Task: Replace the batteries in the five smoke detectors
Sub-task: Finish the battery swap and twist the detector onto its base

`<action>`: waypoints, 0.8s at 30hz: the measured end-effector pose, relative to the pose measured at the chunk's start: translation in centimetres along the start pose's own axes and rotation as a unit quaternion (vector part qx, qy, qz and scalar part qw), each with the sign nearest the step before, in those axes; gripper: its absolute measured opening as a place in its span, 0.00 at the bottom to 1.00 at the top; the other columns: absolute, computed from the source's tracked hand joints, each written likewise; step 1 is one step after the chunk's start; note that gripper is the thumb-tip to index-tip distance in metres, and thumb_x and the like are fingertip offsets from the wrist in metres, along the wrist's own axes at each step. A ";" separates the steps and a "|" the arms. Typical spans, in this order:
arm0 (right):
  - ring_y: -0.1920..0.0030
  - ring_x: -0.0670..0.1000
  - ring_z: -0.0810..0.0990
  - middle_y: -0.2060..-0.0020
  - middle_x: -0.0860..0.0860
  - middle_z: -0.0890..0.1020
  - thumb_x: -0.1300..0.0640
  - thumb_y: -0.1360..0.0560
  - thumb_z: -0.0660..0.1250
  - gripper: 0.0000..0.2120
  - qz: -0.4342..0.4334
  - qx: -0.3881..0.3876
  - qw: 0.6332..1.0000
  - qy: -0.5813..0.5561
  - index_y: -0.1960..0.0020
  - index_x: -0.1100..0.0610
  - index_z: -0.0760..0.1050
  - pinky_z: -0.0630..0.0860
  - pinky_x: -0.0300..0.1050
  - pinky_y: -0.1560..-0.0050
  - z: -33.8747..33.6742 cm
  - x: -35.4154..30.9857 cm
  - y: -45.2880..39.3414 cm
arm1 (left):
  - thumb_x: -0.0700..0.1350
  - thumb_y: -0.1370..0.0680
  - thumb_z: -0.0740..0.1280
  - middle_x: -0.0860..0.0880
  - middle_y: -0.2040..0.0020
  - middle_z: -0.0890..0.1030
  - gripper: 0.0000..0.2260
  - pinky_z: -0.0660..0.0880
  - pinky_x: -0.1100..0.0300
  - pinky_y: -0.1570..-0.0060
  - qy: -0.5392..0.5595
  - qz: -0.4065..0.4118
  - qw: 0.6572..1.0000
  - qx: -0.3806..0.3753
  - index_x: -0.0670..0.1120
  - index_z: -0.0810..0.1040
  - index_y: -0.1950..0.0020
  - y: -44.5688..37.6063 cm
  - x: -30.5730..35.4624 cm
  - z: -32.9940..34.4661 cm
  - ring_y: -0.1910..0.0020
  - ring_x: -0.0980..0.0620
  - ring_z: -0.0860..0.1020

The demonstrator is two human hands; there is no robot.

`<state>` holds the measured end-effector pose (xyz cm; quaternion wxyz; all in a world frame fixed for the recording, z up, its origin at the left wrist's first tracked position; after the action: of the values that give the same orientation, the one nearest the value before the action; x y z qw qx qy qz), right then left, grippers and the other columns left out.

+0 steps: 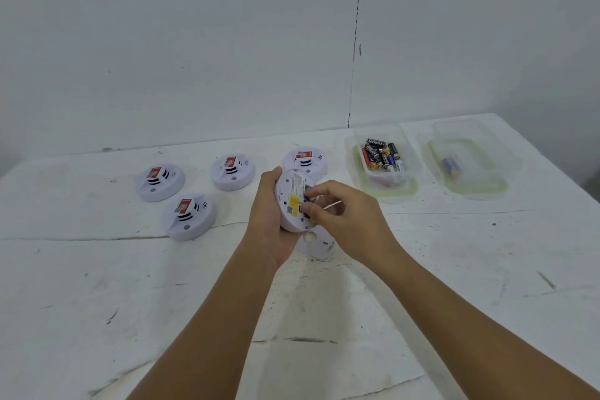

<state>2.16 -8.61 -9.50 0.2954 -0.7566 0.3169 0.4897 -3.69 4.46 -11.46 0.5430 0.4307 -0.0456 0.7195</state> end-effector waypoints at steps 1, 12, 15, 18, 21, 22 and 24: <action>0.57 0.42 0.85 0.55 0.45 0.86 0.50 0.23 0.76 0.06 -0.012 0.002 1.000 0.017 0.46 0.45 0.86 0.83 0.41 0.54 0.0 0.0 0.1 | 0.59 0.19 0.62 0.40 0.46 0.81 0.24 0.75 0.48 0.41 0.002 0.000 1.000 0.002 0.44 0.81 0.33 0.0 0.0 -0.1 0.46 0.42 0.79; 0.52 0.39 0.82 0.47 0.47 0.83 0.50 0.21 0.73 0.16 -0.090 -0.047 0.985 0.141 0.33 0.50 0.82 0.76 0.36 0.45 -0.4 0.6 0.9 | 0.58 0.21 0.64 0.43 0.54 0.78 0.17 0.73 0.51 0.56 -0.008 0.000 1.000 0.022 0.46 0.80 0.44 0.9 -0.8 -0.2 0.45 0.42 0.74; 0.51 0.40 0.83 0.48 0.46 0.83 0.50 0.22 0.74 0.16 -0.093 -0.032 0.987 0.125 0.34 0.50 0.83 0.77 0.37 0.45 -0.5 0.9 1.3 | 0.59 0.21 0.64 0.43 0.55 0.78 0.17 0.73 0.52 0.56 -0.015 0.001 1.000 0.021 0.46 0.81 0.45 1.0 -0.9 -0.1 0.45 0.43 0.73; 0.50 0.40 0.83 0.49 0.45 0.82 0.50 0.23 0.76 0.19 -0.108 -0.041 0.986 0.123 0.33 0.49 0.82 0.77 0.36 0.44 -0.8 1.4 1.8 | 0.59 0.19 0.63 0.43 0.56 0.80 0.19 0.80 0.54 0.62 -0.018 0.001 1.000 0.023 0.45 0.81 0.43 1.4 -1.0 0.0 0.51 0.44 0.78; 0.50 0.40 0.82 0.49 0.44 0.82 0.52 0.22 0.75 0.18 -0.117 -0.049 0.983 0.136 0.32 0.49 0.82 0.75 0.33 0.45 -1.1 1.6 1.8 | 0.59 0.19 0.62 0.43 0.55 0.80 0.19 0.82 0.52 0.60 -0.015 -0.003 1.000 0.015 0.45 0.82 0.43 1.6 -1.1 0.2 0.54 0.44 0.79; 0.50 0.39 0.82 0.49 0.44 0.82 0.51 0.22 0.75 0.18 -0.117 -0.043 0.983 0.138 0.33 0.49 0.82 0.74 0.31 0.46 -1.2 1.6 1.7 | 0.59 0.19 0.63 0.42 0.55 0.80 0.19 0.81 0.51 0.56 -0.013 -0.001 1.000 0.014 0.45 0.82 0.43 1.7 -1.1 0.3 0.54 0.44 0.79; 0.50 0.38 0.81 0.50 0.44 0.83 0.50 0.22 0.75 0.17 -0.115 -0.025 0.984 0.135 0.35 0.50 0.83 0.71 0.26 0.48 -1.3 1.7 1.7 | 0.59 0.20 0.63 0.42 0.53 0.80 0.19 0.78 0.47 0.46 -0.010 0.003 1.000 0.012 0.45 0.83 0.42 1.6 -1.1 0.4 0.52 0.43 0.78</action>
<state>2.11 -11.00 -10.85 0.2854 -0.8543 0.2525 0.3536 -4.68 2.79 -11.30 0.5353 0.4436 -0.0437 0.7174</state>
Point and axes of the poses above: each hand's wrist, its own y-axis away from the middle knuckle, its own z-axis out of the palm, x = y × z, the point moved 3 cm from there along -y, towards the middle knuckle
